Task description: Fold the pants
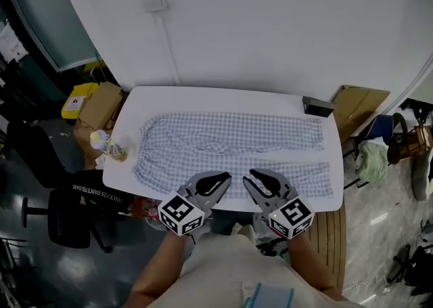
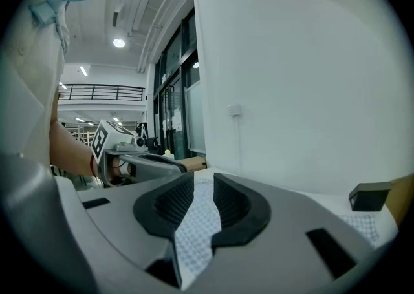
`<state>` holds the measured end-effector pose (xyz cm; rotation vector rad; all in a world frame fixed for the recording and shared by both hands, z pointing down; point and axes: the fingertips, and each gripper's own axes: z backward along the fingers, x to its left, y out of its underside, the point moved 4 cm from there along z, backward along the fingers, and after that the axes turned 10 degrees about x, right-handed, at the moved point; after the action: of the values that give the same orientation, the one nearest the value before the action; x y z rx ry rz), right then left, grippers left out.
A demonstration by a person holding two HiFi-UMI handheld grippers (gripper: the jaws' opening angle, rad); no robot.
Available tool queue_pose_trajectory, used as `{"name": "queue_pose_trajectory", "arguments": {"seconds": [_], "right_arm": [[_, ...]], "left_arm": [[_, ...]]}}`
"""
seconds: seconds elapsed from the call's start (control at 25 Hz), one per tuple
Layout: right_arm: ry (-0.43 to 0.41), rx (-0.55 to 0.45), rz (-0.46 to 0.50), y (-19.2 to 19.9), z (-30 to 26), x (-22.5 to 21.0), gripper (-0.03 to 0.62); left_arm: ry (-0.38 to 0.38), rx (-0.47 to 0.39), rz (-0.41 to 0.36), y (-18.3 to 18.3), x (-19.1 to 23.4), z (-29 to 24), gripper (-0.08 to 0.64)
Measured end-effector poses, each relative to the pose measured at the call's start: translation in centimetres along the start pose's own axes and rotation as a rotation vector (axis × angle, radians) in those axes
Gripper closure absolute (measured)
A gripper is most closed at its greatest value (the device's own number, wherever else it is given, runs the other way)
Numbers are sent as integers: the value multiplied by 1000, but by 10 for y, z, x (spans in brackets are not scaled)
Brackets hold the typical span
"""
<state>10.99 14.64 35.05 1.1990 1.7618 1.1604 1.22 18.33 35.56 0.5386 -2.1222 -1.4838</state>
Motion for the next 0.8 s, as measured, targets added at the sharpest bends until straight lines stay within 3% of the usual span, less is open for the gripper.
{"name": "queue_pose_trajectory", "arguments": {"seconds": [0.2, 0.52, 0.8], "right_arm": [[-24, 1, 7, 0, -7, -17, 483], [-52, 18, 20, 6, -25, -14, 468], [-38, 61, 43, 9, -43, -18, 468]], "left_arm": [[-20, -8, 11, 0, 12, -8, 549], [33, 10, 3, 8, 31, -14, 549], [61, 61, -57, 11, 50, -12, 518]]}}
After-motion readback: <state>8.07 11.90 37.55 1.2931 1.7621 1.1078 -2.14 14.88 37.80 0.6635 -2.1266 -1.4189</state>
